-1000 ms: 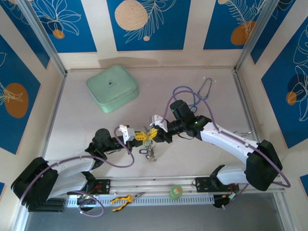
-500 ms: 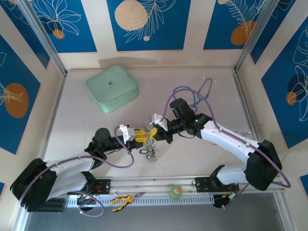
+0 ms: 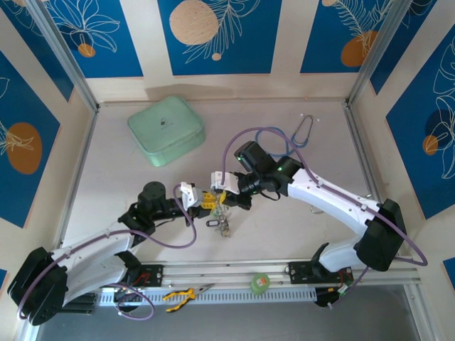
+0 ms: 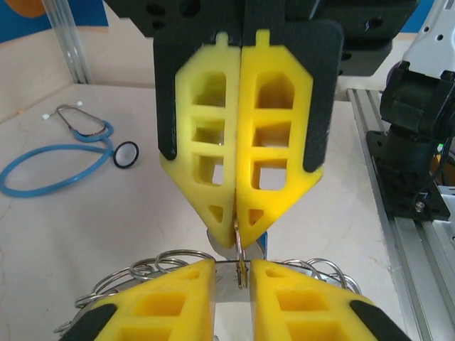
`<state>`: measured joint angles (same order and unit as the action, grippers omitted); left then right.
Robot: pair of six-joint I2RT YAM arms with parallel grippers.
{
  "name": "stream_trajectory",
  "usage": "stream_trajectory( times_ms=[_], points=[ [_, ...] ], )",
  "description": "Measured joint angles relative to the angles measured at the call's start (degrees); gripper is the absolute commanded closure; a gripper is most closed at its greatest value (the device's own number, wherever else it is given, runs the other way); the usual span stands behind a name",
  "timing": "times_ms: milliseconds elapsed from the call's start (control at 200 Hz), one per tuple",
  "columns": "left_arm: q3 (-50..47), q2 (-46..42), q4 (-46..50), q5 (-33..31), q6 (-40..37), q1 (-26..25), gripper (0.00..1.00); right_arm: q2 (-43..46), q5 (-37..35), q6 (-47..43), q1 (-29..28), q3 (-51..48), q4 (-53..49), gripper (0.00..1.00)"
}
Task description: Put the keys on the keyring
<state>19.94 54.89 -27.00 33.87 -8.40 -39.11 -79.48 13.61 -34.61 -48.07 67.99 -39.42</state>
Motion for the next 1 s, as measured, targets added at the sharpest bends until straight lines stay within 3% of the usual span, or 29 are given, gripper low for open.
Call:
stream_trajectory(
  times_ms=[120, 270, 360, 440, 610, 845, 1000],
  points=[
    [0.2, 0.5, 0.2, 0.2, -0.1, 0.0, 0.87, -0.3, -1.1, 0.0, -1.1, 0.3, -0.1, 1.00],
    [0.2, 0.8, 0.5, 0.9, 0.0, 0.0, 1.00, -0.7, -2.0, 0.2, -1.6, 0.4, 0.0, 1.00],
    [0.0, 0.7, -0.5, 0.8, 0.6, 0.0, 1.00, 0.0, -0.9, 1.9, -0.6, -0.3, 1.4, 0.76],
    [-0.8, 0.7, -2.7, 0.3, 1.0, 0.0, 1.00, 2.8, 3.7, 3.7, 2.1, -3.7, 5.7, 0.70],
    [-4.1, 0.9, -8.6, -0.2, 4.0, 0.0, 1.00, 9.5, 9.0, 6.6, 7.1, -9.8, 11.8, 0.69],
    [-5.4, 3.5, -15.8, -0.9, 8.2, 0.0, 1.00, 9.8, 6.2, 6.8, 3.1, -12.6, 14.8, 0.69],
    [-5.4, 3.8, -17.2, -1.1, 9.5, 0.0, 1.00, 9.4, 1.3, 6.5, 1.2, -12.7, 15.7, 0.75]
  ],
)
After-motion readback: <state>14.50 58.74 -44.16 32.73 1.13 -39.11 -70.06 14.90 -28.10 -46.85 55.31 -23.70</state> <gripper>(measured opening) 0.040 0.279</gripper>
